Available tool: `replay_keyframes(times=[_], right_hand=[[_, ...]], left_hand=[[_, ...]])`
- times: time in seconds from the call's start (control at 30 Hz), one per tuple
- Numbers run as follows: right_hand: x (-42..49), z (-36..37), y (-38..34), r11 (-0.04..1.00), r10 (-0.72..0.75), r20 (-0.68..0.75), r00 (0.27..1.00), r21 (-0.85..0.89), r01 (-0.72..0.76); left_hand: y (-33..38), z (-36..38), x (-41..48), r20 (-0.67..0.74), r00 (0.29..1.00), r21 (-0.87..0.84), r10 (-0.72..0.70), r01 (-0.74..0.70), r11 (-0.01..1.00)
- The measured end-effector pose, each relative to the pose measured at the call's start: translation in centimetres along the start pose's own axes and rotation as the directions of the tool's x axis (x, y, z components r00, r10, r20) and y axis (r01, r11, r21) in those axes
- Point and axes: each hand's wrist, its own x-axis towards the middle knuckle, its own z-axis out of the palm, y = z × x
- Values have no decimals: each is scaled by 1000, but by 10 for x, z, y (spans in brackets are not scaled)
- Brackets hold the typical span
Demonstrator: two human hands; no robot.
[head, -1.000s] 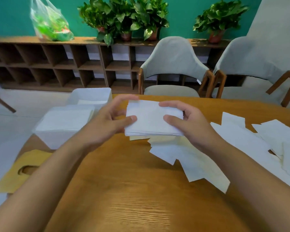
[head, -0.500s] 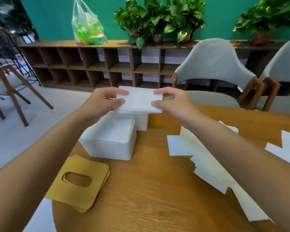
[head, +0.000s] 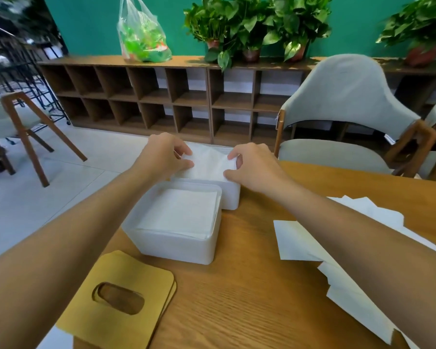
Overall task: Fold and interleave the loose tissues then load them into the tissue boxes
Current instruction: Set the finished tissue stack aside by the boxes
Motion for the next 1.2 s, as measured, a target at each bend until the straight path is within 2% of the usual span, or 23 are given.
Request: replay_keyframes(times=[0.1, 0.23, 0.5, 0.63, 0.83, 1.2], right_hand=[[3, -3, -3, 993, -27, 38, 999, -115, 31], [5, -3, -8, 962, -46, 120, 992, -261, 76], [-10, -10, 2, 983, -49, 62, 997, -173, 59], [-30, -25, 4, 999, -22, -32, 999, -35, 21], [-87, -64, 27, 997, 25, -40, 999, 81, -22], [-218, -124, 105, 979, 199, -40, 979, 50, -197]], left_hand=[[4, 4, 4, 71, 997, 121, 30, -39, 992], [4, 7, 6, 121, 992, 192, 20, -43, 980], [16, 1, -6, 75, 986, 197, 148, -160, 967], [36, -5, -17, 73, 979, 176, 190, -200, 964], [78, -4, -47, 91, 957, 101, 277, -286, 953], [189, 75, -126, 175, 887, -117, 427, -412, 904]])
